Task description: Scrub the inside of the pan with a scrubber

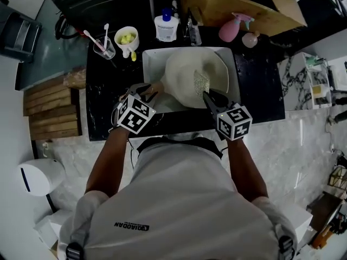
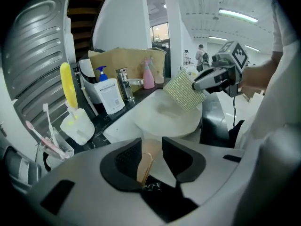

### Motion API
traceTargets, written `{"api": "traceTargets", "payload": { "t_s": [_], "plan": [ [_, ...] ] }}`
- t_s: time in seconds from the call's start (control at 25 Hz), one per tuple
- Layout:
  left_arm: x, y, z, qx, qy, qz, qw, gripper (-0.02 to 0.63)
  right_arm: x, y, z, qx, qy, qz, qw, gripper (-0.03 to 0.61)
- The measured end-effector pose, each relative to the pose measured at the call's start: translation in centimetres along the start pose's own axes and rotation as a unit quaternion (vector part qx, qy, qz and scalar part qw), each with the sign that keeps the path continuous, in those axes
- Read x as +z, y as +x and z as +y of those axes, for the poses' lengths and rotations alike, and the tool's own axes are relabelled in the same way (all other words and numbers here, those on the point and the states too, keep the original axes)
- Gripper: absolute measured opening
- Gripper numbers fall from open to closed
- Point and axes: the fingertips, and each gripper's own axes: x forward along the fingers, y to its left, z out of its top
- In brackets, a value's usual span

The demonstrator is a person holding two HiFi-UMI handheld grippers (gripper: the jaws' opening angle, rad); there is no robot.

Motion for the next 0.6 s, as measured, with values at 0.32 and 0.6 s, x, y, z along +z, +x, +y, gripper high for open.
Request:
{"api": "traceTargets", "payload": {
  "t_s": [0.32, 0.6],
  "plan": [
    [-3.8, 3.3, 0.9, -0.02, 0.098, 0.08, 0.9918, 0.189, -0.9, 2.8, -2.5, -0.031, -0.043, 0.043, 0.998, 0.067],
    [-4.8, 4.8, 1.4, -0.019, 0.09, 0.113, 0.9894, 0.187, -0.9, 4.9, -6.2, -0.035, -0.076, 0.071, 0.994, 0.067]
  ]
}}
